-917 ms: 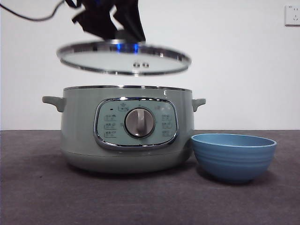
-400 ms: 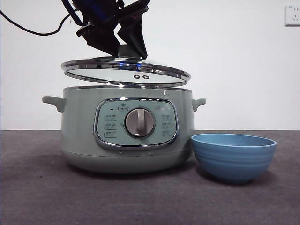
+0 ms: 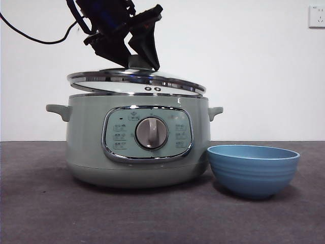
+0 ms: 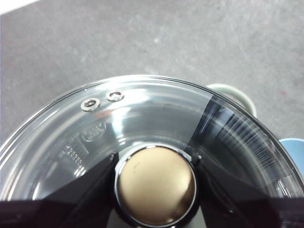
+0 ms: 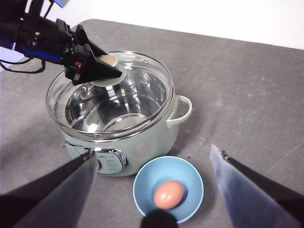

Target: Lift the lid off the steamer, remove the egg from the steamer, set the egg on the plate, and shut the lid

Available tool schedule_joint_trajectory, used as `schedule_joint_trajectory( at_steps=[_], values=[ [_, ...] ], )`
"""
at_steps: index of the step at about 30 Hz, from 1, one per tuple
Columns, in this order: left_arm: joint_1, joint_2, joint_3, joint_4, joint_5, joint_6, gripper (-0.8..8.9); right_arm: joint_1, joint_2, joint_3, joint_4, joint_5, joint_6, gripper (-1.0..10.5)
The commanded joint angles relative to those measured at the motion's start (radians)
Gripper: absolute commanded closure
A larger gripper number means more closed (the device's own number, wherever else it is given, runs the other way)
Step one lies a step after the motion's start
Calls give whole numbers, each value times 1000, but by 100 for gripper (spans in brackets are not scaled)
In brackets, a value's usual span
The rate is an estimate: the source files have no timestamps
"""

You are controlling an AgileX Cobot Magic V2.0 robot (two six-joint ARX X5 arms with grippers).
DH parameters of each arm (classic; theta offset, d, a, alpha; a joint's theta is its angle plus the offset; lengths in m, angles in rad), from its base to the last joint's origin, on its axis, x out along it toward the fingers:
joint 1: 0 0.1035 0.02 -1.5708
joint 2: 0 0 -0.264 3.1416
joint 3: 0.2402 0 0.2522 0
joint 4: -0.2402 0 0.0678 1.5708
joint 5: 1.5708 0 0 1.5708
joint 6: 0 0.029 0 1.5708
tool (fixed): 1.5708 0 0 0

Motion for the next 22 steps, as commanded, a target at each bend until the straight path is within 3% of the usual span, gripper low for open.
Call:
schedule_joint_trajectory(
  at_steps=[1, 22],
  values=[
    [2, 9, 10, 40, -1, 1, 822, 0, -3, 1, 7, 3, 6, 537],
    [2, 26, 10, 2, -7, -11, 822, 0, -3, 1, 8, 2, 6, 536]
  ],
)
